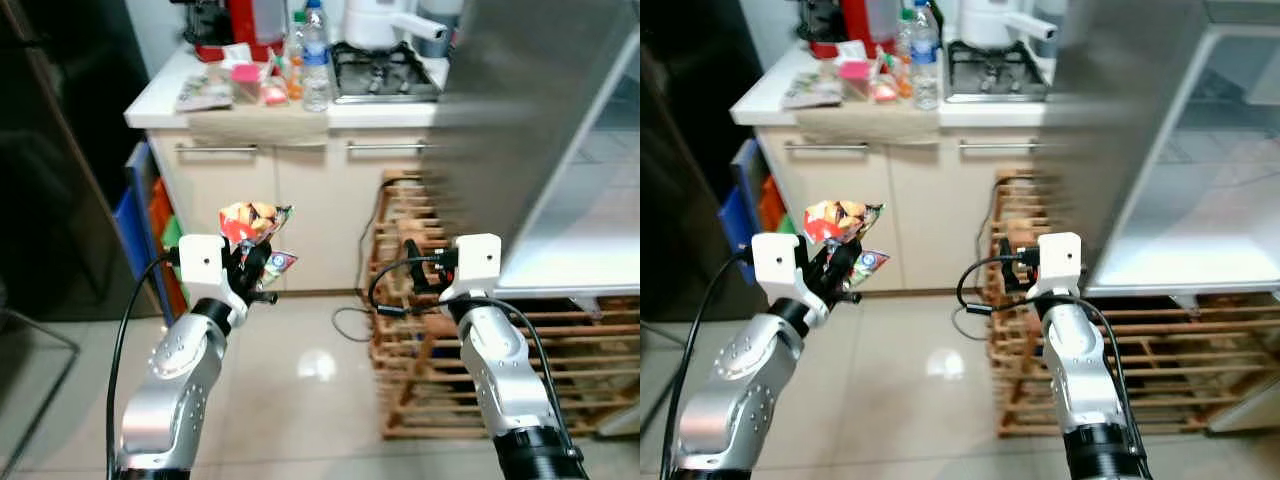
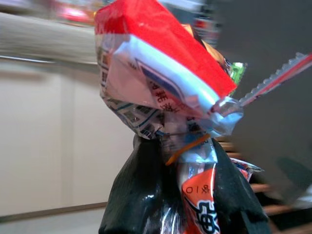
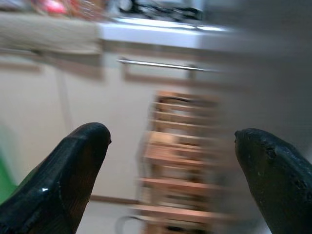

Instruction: Restocking fridge

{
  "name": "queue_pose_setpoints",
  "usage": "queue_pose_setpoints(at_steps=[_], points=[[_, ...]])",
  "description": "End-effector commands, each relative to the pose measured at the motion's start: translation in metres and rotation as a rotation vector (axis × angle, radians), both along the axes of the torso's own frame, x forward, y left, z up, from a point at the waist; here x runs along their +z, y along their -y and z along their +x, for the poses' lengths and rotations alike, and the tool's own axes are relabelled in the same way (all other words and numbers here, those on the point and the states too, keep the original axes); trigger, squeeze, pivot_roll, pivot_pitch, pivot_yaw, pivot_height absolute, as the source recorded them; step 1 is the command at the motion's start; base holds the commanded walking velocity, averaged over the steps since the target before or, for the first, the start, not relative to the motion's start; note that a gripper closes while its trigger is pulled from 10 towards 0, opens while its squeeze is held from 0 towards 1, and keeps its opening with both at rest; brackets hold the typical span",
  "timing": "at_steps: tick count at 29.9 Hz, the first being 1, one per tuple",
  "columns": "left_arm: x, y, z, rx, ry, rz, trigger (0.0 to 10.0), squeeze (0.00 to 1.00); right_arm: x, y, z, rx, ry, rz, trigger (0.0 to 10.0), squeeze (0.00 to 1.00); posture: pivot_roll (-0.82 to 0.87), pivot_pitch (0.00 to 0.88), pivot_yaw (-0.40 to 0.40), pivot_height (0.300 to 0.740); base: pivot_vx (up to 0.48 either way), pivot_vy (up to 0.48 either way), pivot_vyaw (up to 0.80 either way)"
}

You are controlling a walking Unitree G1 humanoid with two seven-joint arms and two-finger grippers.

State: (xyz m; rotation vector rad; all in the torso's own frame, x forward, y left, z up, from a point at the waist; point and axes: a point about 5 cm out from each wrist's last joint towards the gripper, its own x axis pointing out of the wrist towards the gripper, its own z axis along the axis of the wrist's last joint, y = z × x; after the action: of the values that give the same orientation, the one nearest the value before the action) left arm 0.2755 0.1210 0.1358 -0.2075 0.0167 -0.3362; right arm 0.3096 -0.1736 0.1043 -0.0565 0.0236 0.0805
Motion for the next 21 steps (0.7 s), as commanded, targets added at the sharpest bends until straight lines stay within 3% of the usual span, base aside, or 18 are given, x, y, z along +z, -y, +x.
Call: queue_pose_setpoints(at_steps=[1,7,11,14,15,21], points=[[0.01,-0.008,0.003,0.034,0.048,-0.001,10.0,0.0,0.007,-0.003,0.006,0.017,0.028,0.01,10.0,0.0,-0.12,0.0,0.016,0.74,0.0,0.0,0.0],[0.01,-0.011,0.002,0.03,0.046,0.002,10.0,0.0,0.007,-0.004,0.001,0.032,0.03,0.011,10.0,0.0,-0.12,0.0,0.024,0.74,0.0,0.0,0.0],[0.009,-0.012,-0.001,0.028,0.044,0.018,10.0,0.0,0.005,0.007,-0.01,0.008,0.028,0.027,10.0,0.0,-0.11,0.0,0.019,0.74,0.0,0.0,0.0],[0.008,-0.016,-0.007,0.038,0.035,0.038,10.0,0.0,-0.007,0.022,-0.042,-0.008,-0.012,0.028,10.0,0.0,-0.11,0.0,0.018,0.74,0.0,0.0,0.0],[0.008,-0.018,-0.009,0.04,0.034,0.039,10.0,0.0,-0.008,0.024,-0.046,-0.014,-0.018,0.022,10.0,0.0,-0.11,0.0,0.018,0.74,0.0,0.0,0.0],[0.004,-0.017,-0.009,0.047,0.025,0.051,10.0,0.0,-0.007,0.028,-0.04,-0.041,-0.012,0.016,10.0,0.0,-0.11,0.0,0.017,0.74,0.0,0.0,0.0]])
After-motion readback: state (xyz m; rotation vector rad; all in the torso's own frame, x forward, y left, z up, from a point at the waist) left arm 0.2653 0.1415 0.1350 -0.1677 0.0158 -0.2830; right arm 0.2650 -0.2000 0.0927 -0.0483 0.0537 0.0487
